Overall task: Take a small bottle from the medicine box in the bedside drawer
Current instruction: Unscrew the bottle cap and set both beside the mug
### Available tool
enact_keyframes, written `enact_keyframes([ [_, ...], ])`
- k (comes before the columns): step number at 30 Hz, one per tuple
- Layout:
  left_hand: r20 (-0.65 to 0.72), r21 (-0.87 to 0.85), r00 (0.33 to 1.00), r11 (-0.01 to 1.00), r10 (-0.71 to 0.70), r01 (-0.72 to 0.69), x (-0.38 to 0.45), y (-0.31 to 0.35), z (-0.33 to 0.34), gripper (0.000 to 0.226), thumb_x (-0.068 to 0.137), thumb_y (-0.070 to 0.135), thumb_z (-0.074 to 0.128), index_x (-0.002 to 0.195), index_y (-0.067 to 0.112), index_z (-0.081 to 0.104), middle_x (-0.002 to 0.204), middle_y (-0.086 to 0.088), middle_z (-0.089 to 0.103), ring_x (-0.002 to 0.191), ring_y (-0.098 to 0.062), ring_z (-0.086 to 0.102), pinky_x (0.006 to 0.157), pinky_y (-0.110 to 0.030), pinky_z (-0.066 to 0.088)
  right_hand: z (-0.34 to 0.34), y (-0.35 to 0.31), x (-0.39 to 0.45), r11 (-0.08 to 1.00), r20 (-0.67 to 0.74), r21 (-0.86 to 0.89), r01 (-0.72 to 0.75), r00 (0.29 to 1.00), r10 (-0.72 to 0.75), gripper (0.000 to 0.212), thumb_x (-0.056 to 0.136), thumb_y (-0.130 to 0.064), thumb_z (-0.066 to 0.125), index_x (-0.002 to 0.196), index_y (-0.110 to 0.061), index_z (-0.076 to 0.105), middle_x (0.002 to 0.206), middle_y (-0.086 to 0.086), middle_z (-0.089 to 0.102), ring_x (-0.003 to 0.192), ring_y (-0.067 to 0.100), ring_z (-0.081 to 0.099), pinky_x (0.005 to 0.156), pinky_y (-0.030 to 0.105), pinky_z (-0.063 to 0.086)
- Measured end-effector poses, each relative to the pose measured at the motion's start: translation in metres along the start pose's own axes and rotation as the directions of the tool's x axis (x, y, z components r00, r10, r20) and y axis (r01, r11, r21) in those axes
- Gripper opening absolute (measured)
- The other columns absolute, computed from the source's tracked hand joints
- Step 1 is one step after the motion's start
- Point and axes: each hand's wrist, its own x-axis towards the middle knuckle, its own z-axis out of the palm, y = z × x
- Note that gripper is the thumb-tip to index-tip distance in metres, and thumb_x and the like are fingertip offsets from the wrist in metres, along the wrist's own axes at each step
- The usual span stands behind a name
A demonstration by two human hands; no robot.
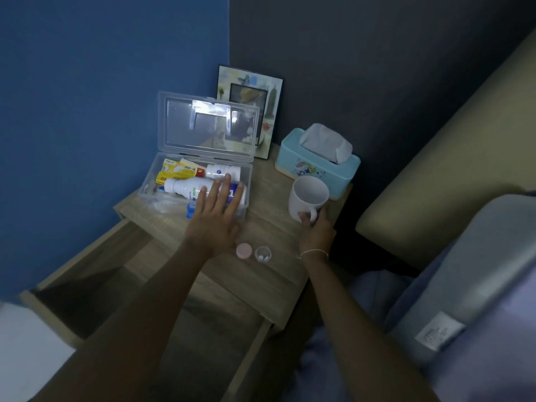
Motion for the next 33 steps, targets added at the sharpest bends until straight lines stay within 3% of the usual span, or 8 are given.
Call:
enact_keyframes([
  [5,-0.016,-0.037,1.000,0.999,-0.023,0.022,-0.012,-0.006,-0.004,0.084,0.087,0.031,0.047,0.150,0.010,-0.003,0.160,-0.016,-0.005,0.147,-0.033,-0.005,0.120,-0.048,0.004,-0.001,0.004,-0.030,0.996,0.110,-0.035,0.078,0.991,-0.074,0.058,0.093,-0.024,0.058,0.144,-0.007,0.036,0.126,0.014,0.063,0.117,0.028,0.057,0.089,0.025,0.041],
  [10,0.020,-0.030,1.000,0.999,-0.012,0.012,-0.040,-0.016,0.003,0.078,0.087,0.034,0.034,0.150,0.009,-0.003,0.160,-0.012,-0.007,0.148,-0.030,-0.007,0.121,-0.047,0.008,-0.007,0.007,-0.051,0.991,0.218,-0.003,0.131,0.967,-0.128,0.057,0.092,-0.023,0.059,0.143,-0.006,0.038,0.129,0.010,0.061,0.121,0.021,0.055,0.096,0.024,0.042],
  [14,0.023,-0.044,1.000,0.999,-0.017,0.018,-0.043,-0.017,0.002,0.074,0.092,0.033,0.033,0.150,0.010,-0.005,0.160,-0.011,-0.008,0.148,-0.028,-0.008,0.122,-0.043,0.003,-0.011,0.010,-0.059,0.985,0.223,-0.027,0.170,0.962,-0.160,0.056,0.092,-0.023,0.060,0.141,-0.005,0.041,0.122,0.013,0.065,0.114,0.023,0.059,0.083,0.010,0.036],
  [20,0.051,-0.094,0.998,0.995,-0.038,0.043,-0.044,-0.013,-0.001,0.075,0.094,0.032,0.039,0.150,0.011,-0.007,0.160,-0.009,-0.009,0.148,-0.026,-0.010,0.122,-0.043,0.002,-0.017,0.009,-0.066,0.977,0.243,-0.034,0.210,0.950,-0.196,0.053,0.090,-0.023,0.062,0.139,-0.007,0.046,0.125,0.014,0.064,0.116,0.024,0.059,0.095,0.025,0.042],
  [28,0.066,-0.116,0.997,0.992,-0.038,0.045,-0.044,-0.015,-0.003,0.074,0.095,0.032,0.038,0.150,0.013,-0.008,0.160,-0.007,-0.010,0.148,-0.024,-0.011,0.122,-0.044,0.003,-0.017,0.005,-0.073,0.982,0.259,-0.014,0.190,0.949,-0.180,0.054,0.090,-0.020,0.062,0.139,-0.006,0.045,0.128,0.013,0.062,0.119,0.022,0.057,0.090,0.011,0.037],
  [33,0.077,-0.127,0.996,0.990,-0.048,0.057,-0.045,-0.013,-0.004,0.076,0.094,0.031,0.041,0.150,0.014,-0.009,0.160,-0.007,-0.010,0.148,-0.025,-0.011,0.122,-0.045,0.003,-0.017,0.007,-0.074,0.985,0.287,-0.039,0.170,0.946,-0.152,0.060,0.091,-0.026,0.061,0.144,-0.010,0.038,0.134,0.009,0.058,0.124,0.022,0.053,0.098,0.026,0.042],
])
